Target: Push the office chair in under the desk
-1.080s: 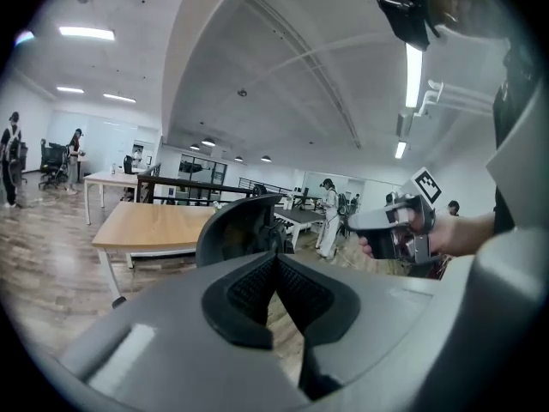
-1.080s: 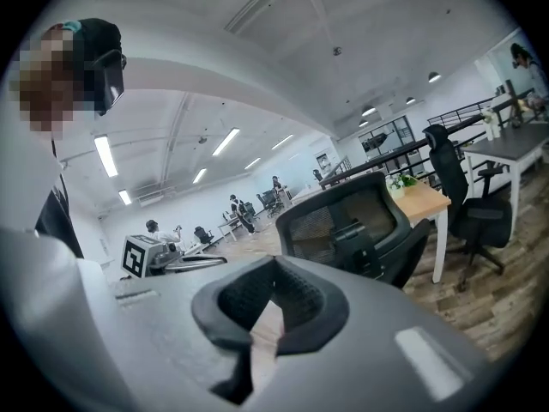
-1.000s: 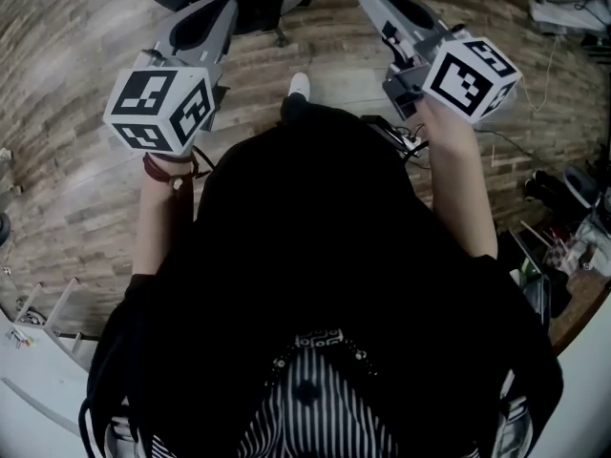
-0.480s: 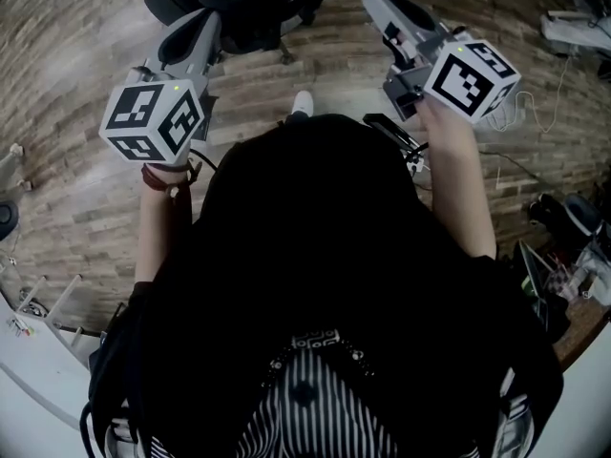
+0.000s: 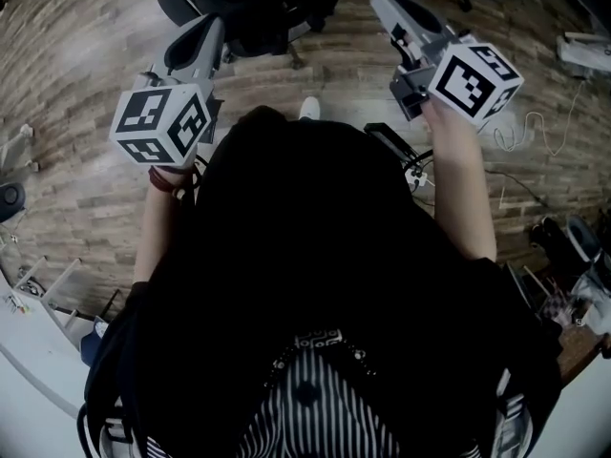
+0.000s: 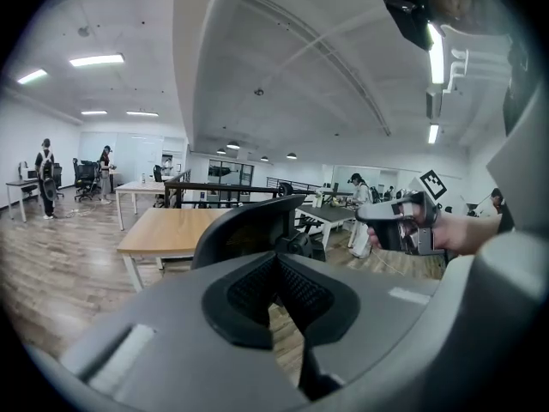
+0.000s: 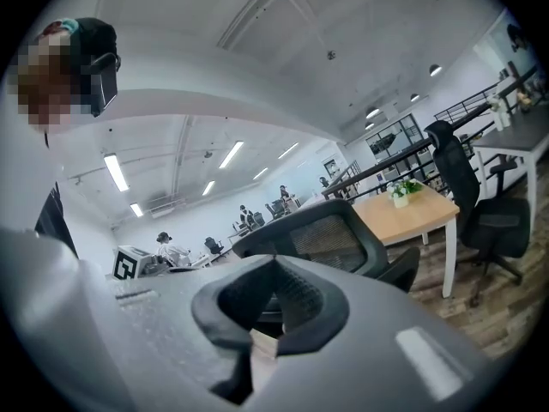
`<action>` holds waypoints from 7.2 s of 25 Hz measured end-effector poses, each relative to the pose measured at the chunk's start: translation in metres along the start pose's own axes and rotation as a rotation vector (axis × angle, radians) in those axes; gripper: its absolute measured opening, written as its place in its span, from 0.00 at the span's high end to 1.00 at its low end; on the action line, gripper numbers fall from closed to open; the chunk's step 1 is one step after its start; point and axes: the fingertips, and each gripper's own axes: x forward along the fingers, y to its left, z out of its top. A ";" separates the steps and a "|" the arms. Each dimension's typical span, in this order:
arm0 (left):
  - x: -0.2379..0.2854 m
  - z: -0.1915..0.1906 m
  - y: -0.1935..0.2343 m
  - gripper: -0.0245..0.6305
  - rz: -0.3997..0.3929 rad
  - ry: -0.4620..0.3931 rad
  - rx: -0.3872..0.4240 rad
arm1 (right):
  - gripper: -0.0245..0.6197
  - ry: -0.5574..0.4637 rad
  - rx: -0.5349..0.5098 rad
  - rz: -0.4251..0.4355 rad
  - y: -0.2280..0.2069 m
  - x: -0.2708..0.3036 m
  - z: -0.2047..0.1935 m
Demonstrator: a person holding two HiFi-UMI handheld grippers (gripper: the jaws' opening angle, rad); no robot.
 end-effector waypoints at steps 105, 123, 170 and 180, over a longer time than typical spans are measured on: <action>0.118 -0.004 0.246 0.62 0.253 0.073 0.140 | 0.66 0.329 -0.274 -0.199 -0.115 0.203 -0.009; 0.202 0.037 0.321 0.62 0.184 0.043 0.182 | 0.66 0.323 -0.204 -0.315 -0.166 0.285 0.041; 0.362 0.119 0.471 0.63 0.176 0.004 0.198 | 0.67 0.357 -0.256 -0.374 -0.268 0.463 0.136; 0.357 0.121 0.476 0.63 0.227 -0.007 0.202 | 0.67 0.347 -0.292 -0.308 -0.265 0.470 0.140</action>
